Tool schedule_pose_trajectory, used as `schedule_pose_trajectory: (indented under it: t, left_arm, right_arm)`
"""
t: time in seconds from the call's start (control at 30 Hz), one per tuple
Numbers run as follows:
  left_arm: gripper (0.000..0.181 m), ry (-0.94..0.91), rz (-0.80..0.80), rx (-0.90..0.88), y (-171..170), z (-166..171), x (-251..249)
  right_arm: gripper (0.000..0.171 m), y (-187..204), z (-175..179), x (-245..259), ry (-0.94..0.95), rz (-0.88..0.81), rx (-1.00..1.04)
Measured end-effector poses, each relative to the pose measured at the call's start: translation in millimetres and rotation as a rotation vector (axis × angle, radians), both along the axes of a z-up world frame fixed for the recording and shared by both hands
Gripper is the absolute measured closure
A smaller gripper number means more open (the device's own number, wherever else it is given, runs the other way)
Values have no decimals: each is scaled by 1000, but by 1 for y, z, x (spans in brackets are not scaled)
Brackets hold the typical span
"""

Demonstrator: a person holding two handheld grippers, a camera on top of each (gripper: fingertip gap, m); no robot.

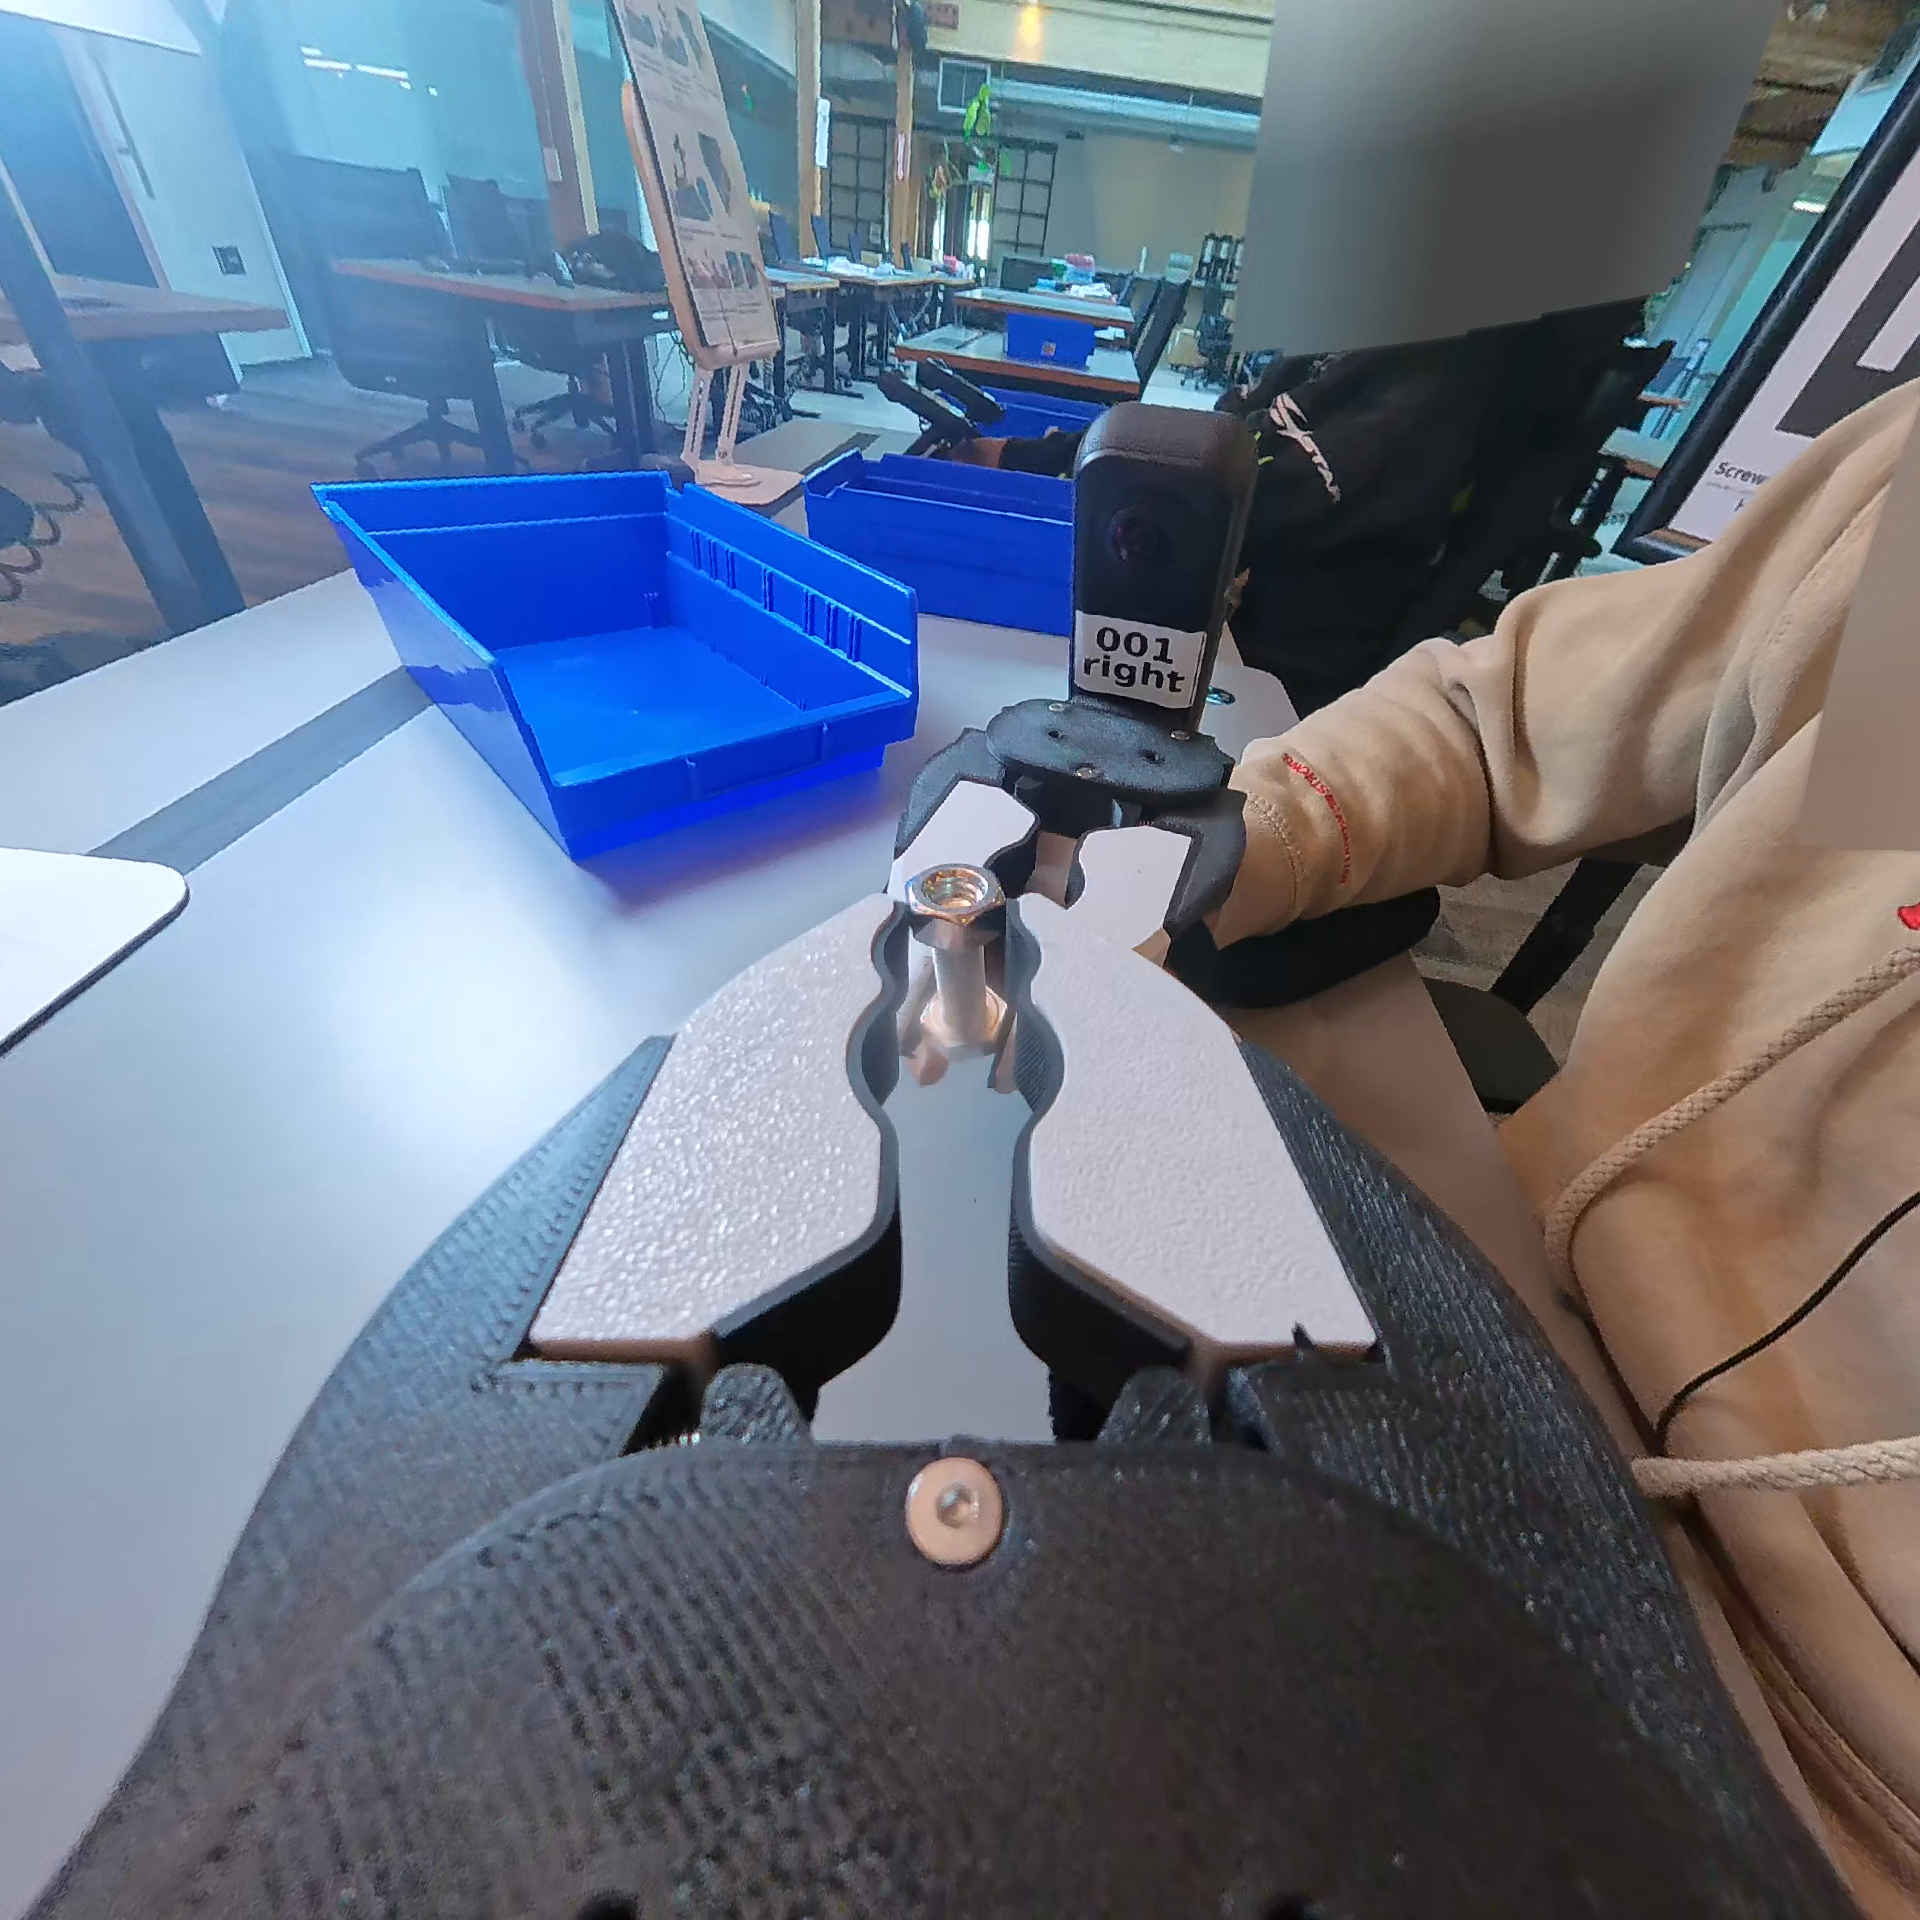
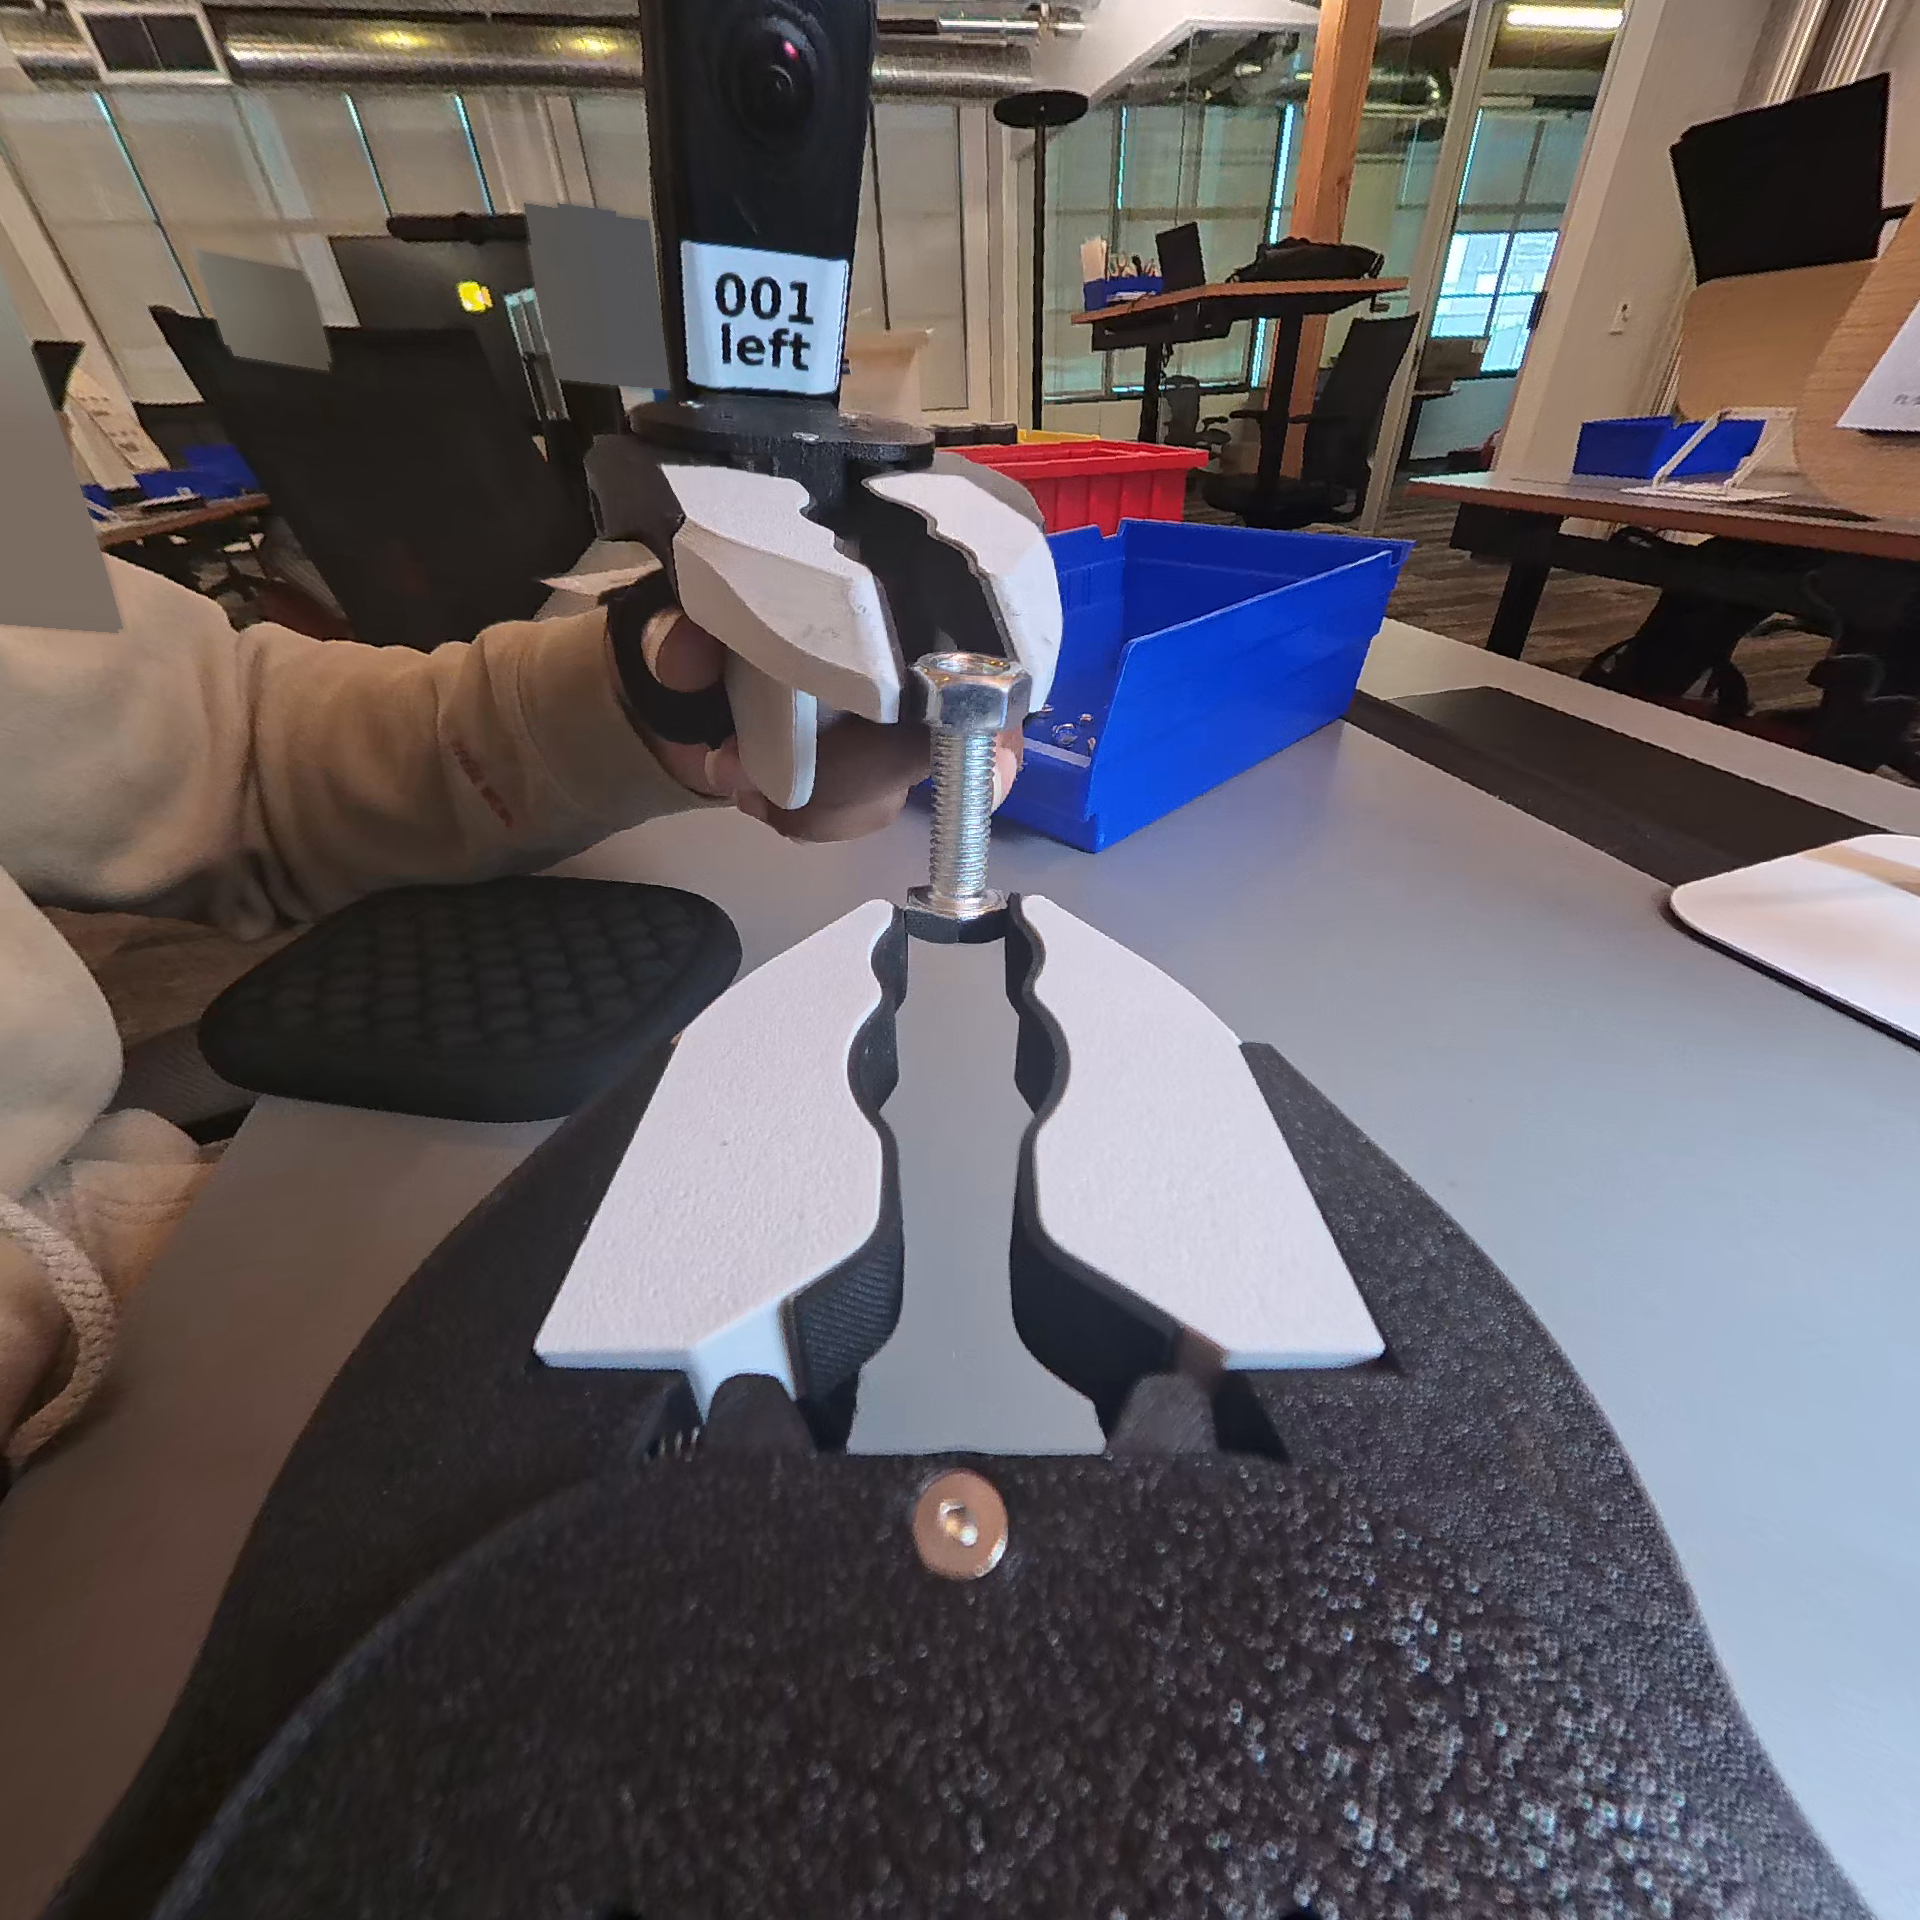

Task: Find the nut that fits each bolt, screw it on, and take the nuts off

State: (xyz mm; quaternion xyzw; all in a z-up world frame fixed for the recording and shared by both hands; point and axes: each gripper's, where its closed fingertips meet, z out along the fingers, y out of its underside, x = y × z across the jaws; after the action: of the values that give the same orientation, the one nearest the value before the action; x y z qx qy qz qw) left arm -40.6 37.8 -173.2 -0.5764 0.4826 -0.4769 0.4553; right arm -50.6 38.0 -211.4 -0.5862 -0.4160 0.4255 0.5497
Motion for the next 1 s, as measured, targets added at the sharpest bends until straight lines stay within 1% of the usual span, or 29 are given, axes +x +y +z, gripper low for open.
schedule_pose_trajectory:
  t: [0.13, 0.23, 0.37, 0.6, 0.73, 0.83, 1.0]
  left_arm:
    - [164, -66, 40, -9, 4, 5, -6]
    - [164, -72, 83, -2, 8, 3, -14]
    - [164, -112, 195, -8, 21, 0, -34]
    - [164, -115, 432, 40, 50, -12, -83]
    - [164, -124, 513, 28, 61, -12, -101]
    - [164, -79, 541, 41, 65, -18, -105]
    - [164, 92, 545, 32, 71, -54, -98]
  right_arm:
    - [153, -1, -4, -2, -24, 6, -4]
    - [153, 2, -7, -1, -38, -9, -14]
    - [153, 12, -12, 3, -59, -54, -44]
    - [153, 23, -23, 6, -85, -99, -101]
    - [153, 24, -25, 6, -93, -107, -107]
    - [153, 25, -27, 6, -104, -116, -110]
    - [153, 28, -35, 7, -155, -133, -133]
